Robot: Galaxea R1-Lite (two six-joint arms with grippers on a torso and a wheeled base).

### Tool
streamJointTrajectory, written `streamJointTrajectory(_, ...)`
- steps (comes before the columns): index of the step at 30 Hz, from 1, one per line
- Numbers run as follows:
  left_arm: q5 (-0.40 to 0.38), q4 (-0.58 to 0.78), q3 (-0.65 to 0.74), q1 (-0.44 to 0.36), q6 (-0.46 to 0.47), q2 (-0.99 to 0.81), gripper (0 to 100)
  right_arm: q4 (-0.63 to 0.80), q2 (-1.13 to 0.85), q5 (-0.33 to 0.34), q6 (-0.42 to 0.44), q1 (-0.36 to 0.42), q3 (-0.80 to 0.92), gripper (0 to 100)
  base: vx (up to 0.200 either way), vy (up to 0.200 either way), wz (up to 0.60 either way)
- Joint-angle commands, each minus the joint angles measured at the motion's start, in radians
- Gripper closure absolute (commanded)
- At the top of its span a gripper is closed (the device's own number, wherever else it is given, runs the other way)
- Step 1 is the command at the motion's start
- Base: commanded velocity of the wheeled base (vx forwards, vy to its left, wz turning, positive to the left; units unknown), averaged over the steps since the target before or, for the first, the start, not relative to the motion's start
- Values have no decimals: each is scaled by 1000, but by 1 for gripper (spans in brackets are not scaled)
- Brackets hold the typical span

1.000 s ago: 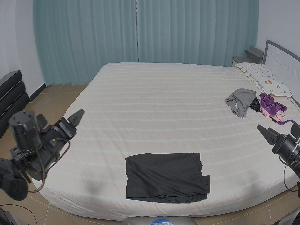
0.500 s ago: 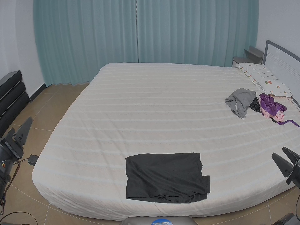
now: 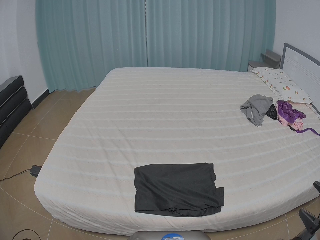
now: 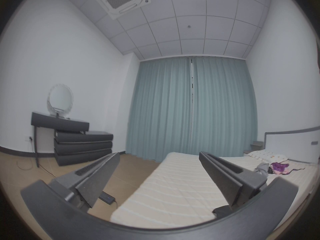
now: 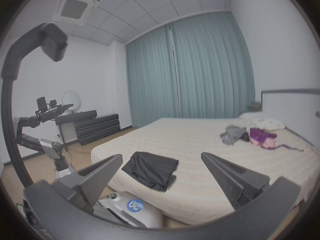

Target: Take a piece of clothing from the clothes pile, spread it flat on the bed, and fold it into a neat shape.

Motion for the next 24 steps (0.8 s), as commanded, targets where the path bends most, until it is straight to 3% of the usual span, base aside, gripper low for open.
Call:
streamJointTrajectory(1, 1, 69, -1, 81, 61, -199, 0, 54, -169, -6, -55, -24, -72, 0, 0, 0, 0)
streamJointTrajectory(3, 1, 109, -1, 95, 81, -252, 0, 55, -179, -5, -60, -82, -83, 0, 0, 0, 0)
streamJointTrajectory(9, 1, 121, -3, 135, 86, -281, 0, 54, -208, -11, -76, -78, -84, 0, 0, 0, 0)
streamJointTrajectory(13, -30, 131, 5, 192, 101, -331, 0, 49, -246, -128, -106, -64, -61, 0, 0, 0, 0)
streamJointTrajectory(17, -73, 143, 13, 203, 101, -370, 0, 23, -248, -217, -136, -62, -38, 0, 0, 0, 0)
streamJointTrajectory(20, -91, 137, 17, 204, 95, -372, 0, -40, -248, -330, -144, -62, -5, 0, 0, 0, 0)
streamJointTrajectory(24, -191, 111, 88, 204, 95, -372, 0, -166, -248, -405, -145, -64, 80, 0, 0, 0, 0)
